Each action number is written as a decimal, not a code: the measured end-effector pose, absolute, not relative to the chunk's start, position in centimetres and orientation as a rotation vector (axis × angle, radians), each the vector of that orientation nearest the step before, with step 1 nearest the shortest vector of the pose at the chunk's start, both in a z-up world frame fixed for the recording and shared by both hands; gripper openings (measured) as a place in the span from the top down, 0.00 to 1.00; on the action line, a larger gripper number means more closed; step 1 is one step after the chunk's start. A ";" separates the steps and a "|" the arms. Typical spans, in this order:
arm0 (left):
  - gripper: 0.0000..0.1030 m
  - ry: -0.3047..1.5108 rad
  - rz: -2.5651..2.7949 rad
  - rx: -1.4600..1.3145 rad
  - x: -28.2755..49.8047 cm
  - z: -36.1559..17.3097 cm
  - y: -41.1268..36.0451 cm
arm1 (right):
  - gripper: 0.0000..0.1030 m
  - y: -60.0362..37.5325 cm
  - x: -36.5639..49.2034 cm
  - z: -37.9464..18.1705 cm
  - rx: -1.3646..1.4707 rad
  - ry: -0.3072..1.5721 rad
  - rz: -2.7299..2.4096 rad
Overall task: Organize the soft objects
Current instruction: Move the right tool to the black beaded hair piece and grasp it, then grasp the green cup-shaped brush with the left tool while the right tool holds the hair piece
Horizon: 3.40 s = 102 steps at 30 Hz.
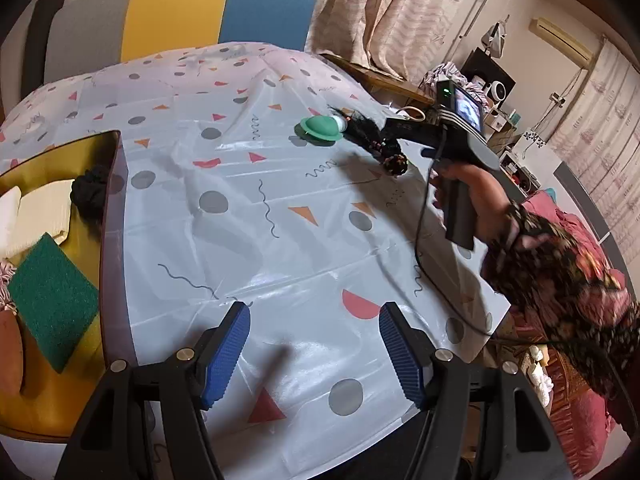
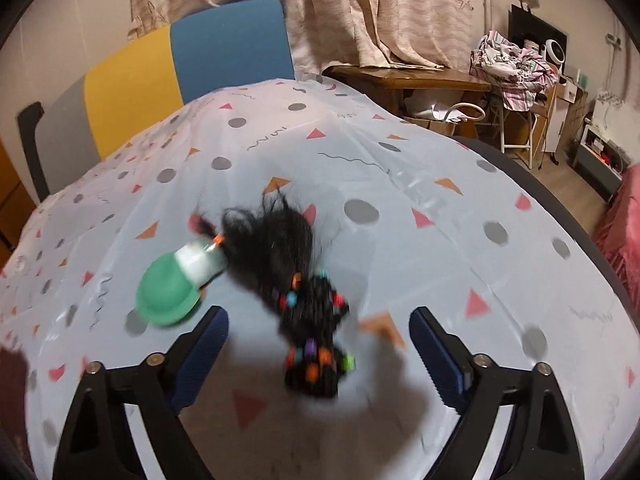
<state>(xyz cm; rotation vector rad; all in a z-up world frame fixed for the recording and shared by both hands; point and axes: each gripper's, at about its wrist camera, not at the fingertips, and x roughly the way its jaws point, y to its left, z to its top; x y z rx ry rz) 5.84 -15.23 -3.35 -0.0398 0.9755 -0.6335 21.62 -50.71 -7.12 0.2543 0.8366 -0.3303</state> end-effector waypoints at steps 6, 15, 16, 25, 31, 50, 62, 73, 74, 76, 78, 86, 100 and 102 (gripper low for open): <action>0.35 0.995 -0.605 -0.045 6.8 -3.7 -15.2 | 0.32 -50.1 24.2 -9.7 0.214 0.882 -0.310; 0.35 0.985 -0.614 -0.010 9.1 -3.1 -18.1 | 0.64 -50.7 23.5 -11.0 0.251 0.851 -0.337; 0.35 0.978 -0.614 -0.004 9.4 -2.8 -18.5 | 0.65 -50.9 23.4 -10.9 0.261 0.844 -0.343; 0.33 0.939 -0.603 0.028 14.4 -0.5 -22.9 | 0.67 -51.4 19.6 -8.8 0.350 0.801 -0.360; 0.33 0.991 -0.628 0.117 18.6 -1.6 -28.4 | 0.66 -51.9 17.8 -10.7 0.428 0.815 -0.381; 0.21 0.959 -0.621 0.503 31.7 -6.3 -40.3 | 0.66 -52.2 17.0 -11.2 0.450 0.758 -0.380; 0.31 1.057 -0.585 0.520 33.8 -9.6 -41.3 | 0.66 -52.5 16.8 -11.2 0.474 0.742 -0.371; 0.52 1.013 -0.564 0.338 31.2 -8.2 -37.6 | 0.66 -52.4 17.0 -11.2 0.468 0.743 -0.375; 0.52 1.008 -0.564 0.333 30.6 -8.1 -37.3 | 0.66 -52.4 17.0 -11.2 0.466 0.743 -0.376; 0.52 0.995 -0.572 0.333 29.1 -8.0 -36.4 | 0.66 -52.4 16.9 -11.2 0.467 0.742 -0.376; 0.52 0.984 -0.583 0.329 27.4 -7.9 -35.6 | 0.66 -52.4 16.9 -11.2 0.471 0.741 -0.374; 0.38 1.048 -0.606 0.269 24.0 -8.8 -33.4 | 0.66 -52.3 16.9 -11.3 0.466 0.741 -0.378; 0.49 1.051 -0.583 0.287 24.2 -9.2 -33.4 | 0.66 -52.1 16.9 -11.2 0.445 0.749 -0.388; 0.51 1.056 -0.570 0.255 23.8 -9.0 -32.6 | 0.66 -52.0 16.9 -11.2 0.440 0.751 -0.390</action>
